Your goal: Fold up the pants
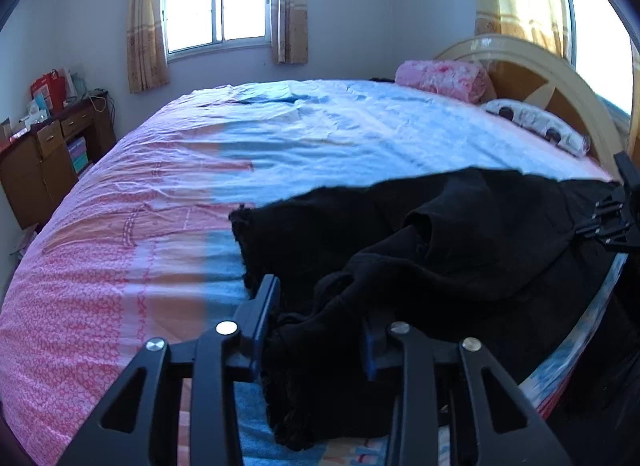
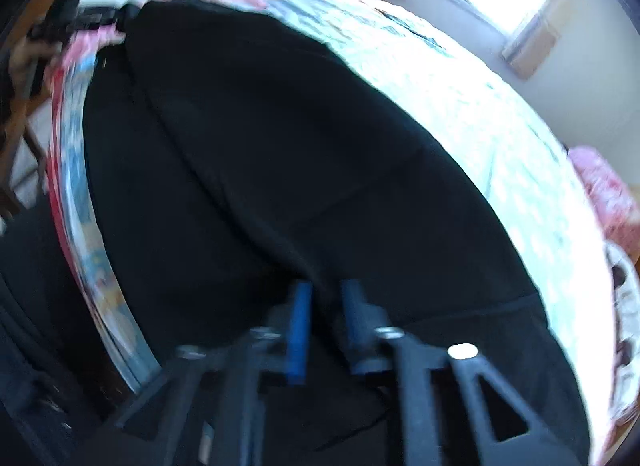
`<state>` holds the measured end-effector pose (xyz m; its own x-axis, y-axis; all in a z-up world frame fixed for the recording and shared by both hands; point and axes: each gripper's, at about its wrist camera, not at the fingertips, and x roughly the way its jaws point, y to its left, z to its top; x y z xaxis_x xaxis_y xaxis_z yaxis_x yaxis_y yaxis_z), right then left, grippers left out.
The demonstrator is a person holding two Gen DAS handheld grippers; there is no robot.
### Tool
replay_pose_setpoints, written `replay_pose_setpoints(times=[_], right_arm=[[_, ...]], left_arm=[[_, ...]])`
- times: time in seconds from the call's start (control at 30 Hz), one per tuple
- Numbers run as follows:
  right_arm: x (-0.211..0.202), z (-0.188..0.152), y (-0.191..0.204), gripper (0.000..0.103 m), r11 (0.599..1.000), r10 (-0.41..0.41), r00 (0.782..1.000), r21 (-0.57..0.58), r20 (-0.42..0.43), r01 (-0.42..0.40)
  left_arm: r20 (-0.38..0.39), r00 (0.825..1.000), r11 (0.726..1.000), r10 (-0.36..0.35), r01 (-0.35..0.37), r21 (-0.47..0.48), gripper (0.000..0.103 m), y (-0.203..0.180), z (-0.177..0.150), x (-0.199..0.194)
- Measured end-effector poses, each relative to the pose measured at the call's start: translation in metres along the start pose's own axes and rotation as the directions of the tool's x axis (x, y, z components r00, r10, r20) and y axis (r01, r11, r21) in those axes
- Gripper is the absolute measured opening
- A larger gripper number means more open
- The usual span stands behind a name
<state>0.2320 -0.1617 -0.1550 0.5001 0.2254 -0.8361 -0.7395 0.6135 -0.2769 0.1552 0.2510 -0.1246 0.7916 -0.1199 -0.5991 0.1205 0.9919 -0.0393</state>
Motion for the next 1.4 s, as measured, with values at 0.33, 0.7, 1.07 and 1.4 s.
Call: replay_pose_setpoints(times=[0.33,0.7,1.07,1.4], right_arm=[[-0.065,-0.016,0.007,0.003,0.986,0.162,0.985,0.028,0.055,-0.164],[-0.014,-0.033,0.027,0.003,0.980,0.199,0.978,0.011,-0.067,-0.199],[-0.020,-0.044,0.021,0.006,0.975,0.223,0.972,0.043,-0.080,-0.220],[-0.017,-0.042,0.020,0.007,0.974,0.225,0.970,0.063,-0.095,-0.220]], left_arm=[[-0.002,1.000,0.998,-0.023,0.023,0.055,0.035,0.004,-0.011,-0.029],[-0.028,1.000,0.998,0.003,-0.002,0.060,0.040,0.001,-0.049,-0.019],[-0.017,0.970,0.897,0.243,-0.218,0.385,0.092,-0.010,-0.053,-0.014],[-0.070,0.960,0.935,0.270,-0.244,0.256,0.103,0.009,-0.034,0.004]])
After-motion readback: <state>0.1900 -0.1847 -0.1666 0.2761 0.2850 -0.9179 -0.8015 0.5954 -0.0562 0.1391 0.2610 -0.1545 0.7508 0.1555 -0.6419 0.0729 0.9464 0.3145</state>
